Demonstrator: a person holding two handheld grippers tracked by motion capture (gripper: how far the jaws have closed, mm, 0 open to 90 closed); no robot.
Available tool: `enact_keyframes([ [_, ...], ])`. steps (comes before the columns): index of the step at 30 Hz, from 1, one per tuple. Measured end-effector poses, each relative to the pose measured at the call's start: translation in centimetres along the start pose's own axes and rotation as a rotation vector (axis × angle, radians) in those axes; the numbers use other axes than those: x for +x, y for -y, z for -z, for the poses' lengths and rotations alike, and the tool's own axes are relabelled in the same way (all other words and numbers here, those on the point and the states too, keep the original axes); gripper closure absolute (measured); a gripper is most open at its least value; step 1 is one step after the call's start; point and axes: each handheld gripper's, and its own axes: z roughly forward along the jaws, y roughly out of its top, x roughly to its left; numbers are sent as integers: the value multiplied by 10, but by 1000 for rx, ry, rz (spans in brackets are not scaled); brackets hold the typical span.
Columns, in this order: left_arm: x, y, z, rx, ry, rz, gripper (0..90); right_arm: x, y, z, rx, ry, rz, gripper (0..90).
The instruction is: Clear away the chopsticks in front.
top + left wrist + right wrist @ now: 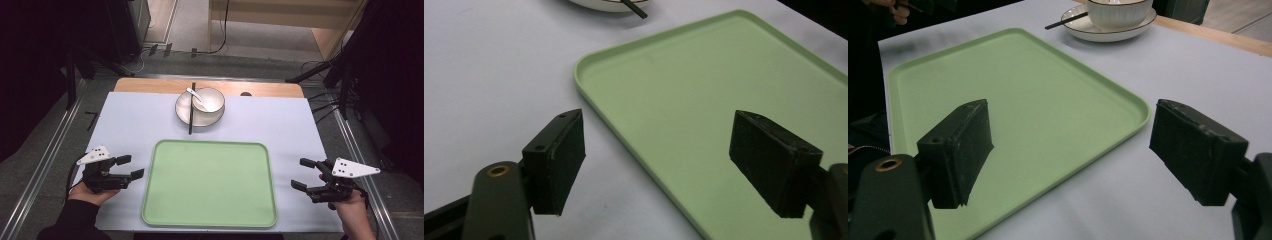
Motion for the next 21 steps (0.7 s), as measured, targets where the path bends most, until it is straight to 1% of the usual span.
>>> enact_keyframes([
  [1,-1,-2,-2,2,3,2,245,0,0,0,0,0,0,175],
  [3,-2,-8,-8,32,17,30,252,0,0,0,6,2,-1,175],
  [4,-1,-15,-15,67,17,68,253,0,0,0,6,2,-2,175],
  [5,-1,-15,-15,67,17,68,256,0,0,0,7,3,-1,175],
  [6,0,-18,-19,86,28,103,256,0,0,0,7,3,-1,175],
  [7,1,-21,-24,101,36,130,267,1,1,0,9,5,-1,175],
  [8,1,-22,-27,103,43,135,298,1,1,0,9,5,0,175],
  [9,1,-25,-30,116,56,136,298,1,1,0,9,5,0,175],
  [10,0,-27,-34,128,53,128,324,1,1,0,10,5,1,175],
  [12,-2,-32,-38,130,52,120,310,1,1,1,10,7,2,175],
  [13,-3,-36,-41,130,56,123,301,1,1,1,9,7,0,175],
  [14,-3,-38,-43,130,53,122,301,1,1,1,9,7,0,175],
  [15,-4,-46,-48,134,40,115,291,1,1,1,10,7,0,175],
  [16,-4,-46,-48,134,40,115,287,1,1,1,10,7,0,175],
  [19,-4,-57,-55,148,25,138,287,1,1,0,14,9,2,175],
  [20,-4,-63,-59,140,29,136,290,1,1,1,13,11,2,175],
  [21,-4,-67,-61,138,32,131,289,1,1,1,11,11,2,175],
])
